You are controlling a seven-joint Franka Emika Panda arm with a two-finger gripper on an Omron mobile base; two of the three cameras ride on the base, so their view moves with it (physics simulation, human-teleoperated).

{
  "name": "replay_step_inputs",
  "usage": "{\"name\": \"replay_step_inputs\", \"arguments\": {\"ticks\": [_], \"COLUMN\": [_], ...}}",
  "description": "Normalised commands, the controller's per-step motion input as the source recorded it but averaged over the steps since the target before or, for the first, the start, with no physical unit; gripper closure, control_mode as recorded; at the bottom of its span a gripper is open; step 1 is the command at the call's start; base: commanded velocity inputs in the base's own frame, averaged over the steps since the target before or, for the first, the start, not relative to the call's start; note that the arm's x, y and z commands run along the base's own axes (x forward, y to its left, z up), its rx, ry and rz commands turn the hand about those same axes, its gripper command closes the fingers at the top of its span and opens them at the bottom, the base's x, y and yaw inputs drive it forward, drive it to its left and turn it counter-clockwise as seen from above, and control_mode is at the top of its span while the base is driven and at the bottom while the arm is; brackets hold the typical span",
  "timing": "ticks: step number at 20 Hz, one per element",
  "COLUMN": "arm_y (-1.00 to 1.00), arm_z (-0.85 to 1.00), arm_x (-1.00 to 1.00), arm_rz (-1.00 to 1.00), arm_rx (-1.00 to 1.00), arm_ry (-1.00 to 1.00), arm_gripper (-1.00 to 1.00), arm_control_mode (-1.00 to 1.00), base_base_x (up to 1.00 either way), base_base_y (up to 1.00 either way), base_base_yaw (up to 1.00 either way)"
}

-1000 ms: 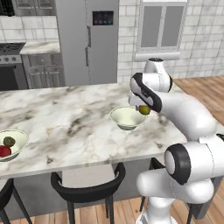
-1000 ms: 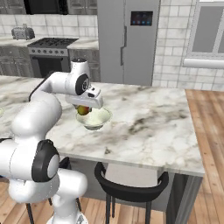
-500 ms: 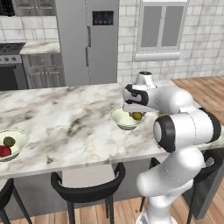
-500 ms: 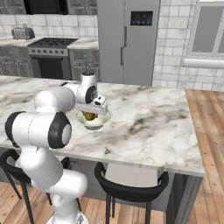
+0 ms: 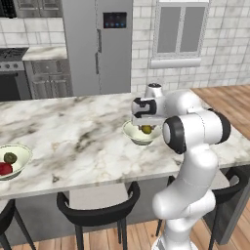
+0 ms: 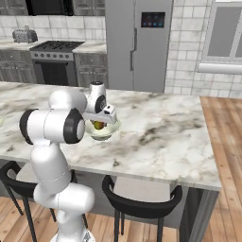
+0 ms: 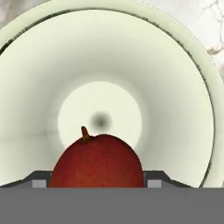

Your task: Take the fruits from the plate on the dining counter and place two fruits in each bowl.

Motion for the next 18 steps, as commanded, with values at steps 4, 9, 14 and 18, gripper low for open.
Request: {"name": "replay_step_inputs", "arguments": {"ticks": [4, 9, 14, 18], "arm_y": [0.00, 0.00, 0.00, 0.00], "arm_z": [-0.51, -0.57, -0.02, 0.32], "arm_x": [0.27, 0.08, 0.05, 0.00], "arm_rz": [0.00, 0.00, 0.00, 0.00], "arm_rx": [0.00, 0.00, 0.00, 0.00], "arm_ry": [0.00, 0.00, 0.00, 0.00], "arm_gripper": [1.00, -1.00, -1.00, -1.00], "arm_control_mode": [-1.00, -1.00, -1.00, -1.00], "base_base_x": [0.00, 0.00, 0.00, 0.00], "base_base_y": [0.00, 0.00, 0.00, 0.00], "base_base_yaw": [0.00, 0.00, 0.00, 0.00]}}
